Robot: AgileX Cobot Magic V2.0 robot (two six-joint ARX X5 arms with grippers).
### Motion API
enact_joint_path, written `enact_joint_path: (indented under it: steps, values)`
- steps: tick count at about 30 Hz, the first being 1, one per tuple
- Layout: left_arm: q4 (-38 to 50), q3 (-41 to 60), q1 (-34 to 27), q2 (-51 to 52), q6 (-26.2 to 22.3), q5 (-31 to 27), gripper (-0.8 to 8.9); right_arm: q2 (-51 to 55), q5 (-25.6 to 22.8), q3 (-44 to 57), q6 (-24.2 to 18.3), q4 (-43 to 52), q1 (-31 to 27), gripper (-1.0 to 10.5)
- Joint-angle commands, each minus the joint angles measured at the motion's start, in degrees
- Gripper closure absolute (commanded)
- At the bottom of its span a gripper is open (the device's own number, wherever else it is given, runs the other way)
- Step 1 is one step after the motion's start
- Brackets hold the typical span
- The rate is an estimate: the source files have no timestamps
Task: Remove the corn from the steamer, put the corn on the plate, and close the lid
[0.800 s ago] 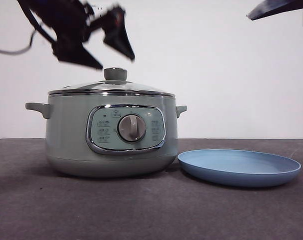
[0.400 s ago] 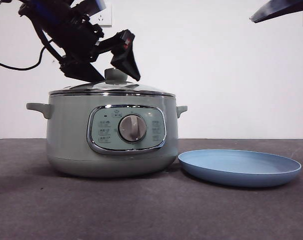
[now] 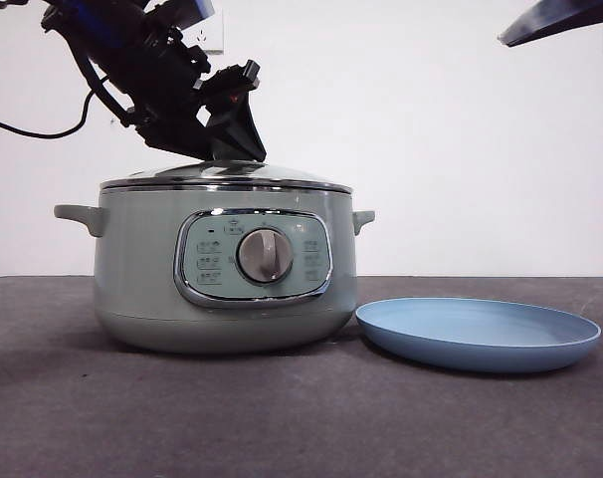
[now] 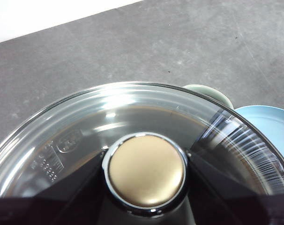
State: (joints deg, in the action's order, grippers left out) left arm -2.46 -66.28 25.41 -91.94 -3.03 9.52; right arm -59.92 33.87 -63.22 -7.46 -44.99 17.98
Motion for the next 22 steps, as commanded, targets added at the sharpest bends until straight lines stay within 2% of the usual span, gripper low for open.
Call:
enact_joint_path:
  steps: [1, 9, 20, 22]
  values:
    - [-0.28, 0.22, 0.52, -0.02, 0.42, 1.25, 8.22, -0.04, 0.02, -0.09, 0.11, -0.24, 0.07, 3.5]
    - [1.46, 0.20, 0.52, 3.08, 0.42, 1.22, 8.22, -0.04, -2.84, -0.09, 0.13, -0.31, 0.09, 3.5]
    - [0.02, -0.66, 0.48, 11.52, 0.39, 1.27, 8.22, -0.09, -2.95, -0.09, 0.22, 0.77, 0.09, 3.5]
    - [-1.57, -0.66, 0.48, 14.69, 0.39, 1.27, 8.22, -0.28, -2.97, -0.09, 1.68, 2.73, 0.09, 3.5]
